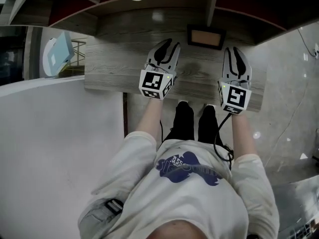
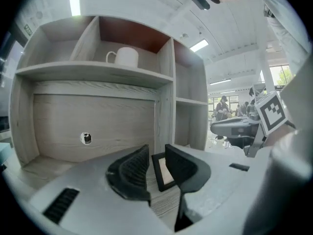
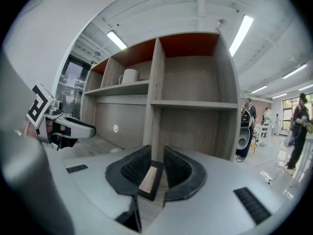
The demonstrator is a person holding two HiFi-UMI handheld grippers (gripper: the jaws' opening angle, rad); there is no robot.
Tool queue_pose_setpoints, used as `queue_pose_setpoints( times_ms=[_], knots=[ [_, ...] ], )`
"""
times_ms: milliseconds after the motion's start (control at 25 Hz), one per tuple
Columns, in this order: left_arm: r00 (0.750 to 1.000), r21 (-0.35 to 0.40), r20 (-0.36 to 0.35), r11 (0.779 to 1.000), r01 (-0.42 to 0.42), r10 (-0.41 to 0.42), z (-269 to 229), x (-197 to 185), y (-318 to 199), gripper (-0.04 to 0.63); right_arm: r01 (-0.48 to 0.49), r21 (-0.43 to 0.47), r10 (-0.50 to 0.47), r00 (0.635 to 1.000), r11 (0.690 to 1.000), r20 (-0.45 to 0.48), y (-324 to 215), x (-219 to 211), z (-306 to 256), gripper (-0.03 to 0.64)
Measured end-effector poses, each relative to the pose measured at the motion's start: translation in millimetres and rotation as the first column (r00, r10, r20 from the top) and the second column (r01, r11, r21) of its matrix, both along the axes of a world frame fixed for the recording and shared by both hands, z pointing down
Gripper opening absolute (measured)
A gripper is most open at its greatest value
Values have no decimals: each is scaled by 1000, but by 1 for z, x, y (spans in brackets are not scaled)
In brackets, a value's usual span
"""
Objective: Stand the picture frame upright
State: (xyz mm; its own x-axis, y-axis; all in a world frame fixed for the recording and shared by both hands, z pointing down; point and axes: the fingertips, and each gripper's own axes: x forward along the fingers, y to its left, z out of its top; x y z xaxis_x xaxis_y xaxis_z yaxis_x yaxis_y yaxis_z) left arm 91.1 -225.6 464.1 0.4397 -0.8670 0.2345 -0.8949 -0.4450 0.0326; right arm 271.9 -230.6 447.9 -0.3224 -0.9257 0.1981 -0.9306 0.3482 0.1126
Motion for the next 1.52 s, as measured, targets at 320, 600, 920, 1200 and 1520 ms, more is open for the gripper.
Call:
queue_pose_setpoints(
  times_ms=[320,600,920,1200,1520],
  knots=[
    [1000,66,-5,998,-5,6,-65,-2,29,86,-74,16,74,997,997,19,30,18,-57,34],
    [998,131,6,989,-65,64,-109,17,49,57,-99,26,96,991,995,90,44,23,-98,5],
    [999,271,-41,963,-11,23,-167,18,68,8,-62,97,45,984,993,171,61,15,-159,-2],
    [997,375,-76,926,30,-2,-214,8,74,6,-63,184,34,987,981,157,67,11,-197,-3],
    [995,425,-101,905,34,10,-233,6,77,6,-67,250,30,988,966,149,73,10,-215,-3]
  ],
)
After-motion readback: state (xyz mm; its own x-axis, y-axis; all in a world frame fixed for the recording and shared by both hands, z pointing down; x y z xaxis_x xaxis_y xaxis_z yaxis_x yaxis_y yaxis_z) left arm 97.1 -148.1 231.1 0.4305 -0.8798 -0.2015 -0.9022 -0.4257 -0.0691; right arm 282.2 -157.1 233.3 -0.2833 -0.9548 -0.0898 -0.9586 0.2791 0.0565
